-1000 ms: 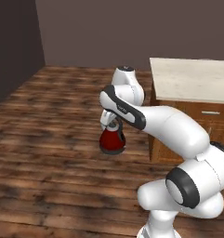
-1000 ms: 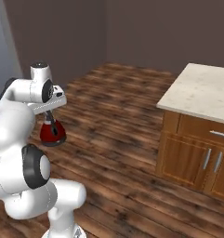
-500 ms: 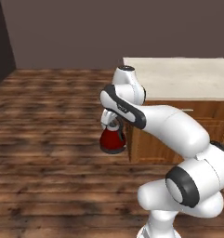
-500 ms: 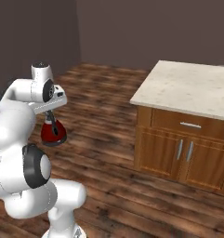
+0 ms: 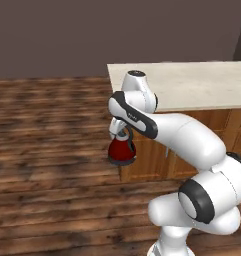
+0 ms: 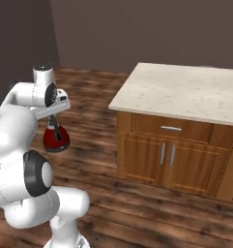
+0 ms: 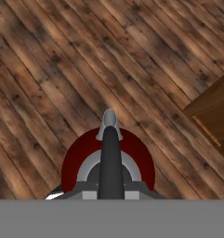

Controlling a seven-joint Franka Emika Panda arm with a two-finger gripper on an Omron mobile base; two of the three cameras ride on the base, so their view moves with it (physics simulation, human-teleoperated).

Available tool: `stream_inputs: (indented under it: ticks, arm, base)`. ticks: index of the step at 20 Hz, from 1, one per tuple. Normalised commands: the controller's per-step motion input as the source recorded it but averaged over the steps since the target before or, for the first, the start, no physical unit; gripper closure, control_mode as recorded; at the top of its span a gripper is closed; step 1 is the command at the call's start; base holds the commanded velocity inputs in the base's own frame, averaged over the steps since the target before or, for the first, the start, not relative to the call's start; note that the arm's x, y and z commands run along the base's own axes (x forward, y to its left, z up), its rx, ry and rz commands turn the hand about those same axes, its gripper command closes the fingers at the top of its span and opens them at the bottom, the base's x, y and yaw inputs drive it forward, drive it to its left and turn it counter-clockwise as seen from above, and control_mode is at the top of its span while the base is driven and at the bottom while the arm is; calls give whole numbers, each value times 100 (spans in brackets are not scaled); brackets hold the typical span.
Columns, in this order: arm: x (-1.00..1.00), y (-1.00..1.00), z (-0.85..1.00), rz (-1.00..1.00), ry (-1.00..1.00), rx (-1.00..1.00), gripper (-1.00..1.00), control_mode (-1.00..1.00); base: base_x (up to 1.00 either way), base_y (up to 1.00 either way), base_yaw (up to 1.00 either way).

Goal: The kettle is done boiling. Turn off the stove, then wait for 300 timesteps before moving the kettle to the dining table.

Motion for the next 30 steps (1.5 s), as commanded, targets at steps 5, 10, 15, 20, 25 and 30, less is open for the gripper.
stream_inputs:
  ticks: [5,10,15,20,25,30]
  arm:
    - [0,0,0,0,0,0,100,100]
    - [0,0,0,0,0,0,100,100]
    - [0,0,0,0,0,0,100,100]
    - [0,0,0,0,0,0,100,100]
    - [0,0,0,0,0,0,100,100]
    - [0,0,0,0,0,0,100,100]
  base:
    - [53,-42,-15]
    - [52,-45,-11]
    - [55,-45,-10]
    - [58,-42,-12]
    - [61,-37,-14]
    - [60,-39,-14]
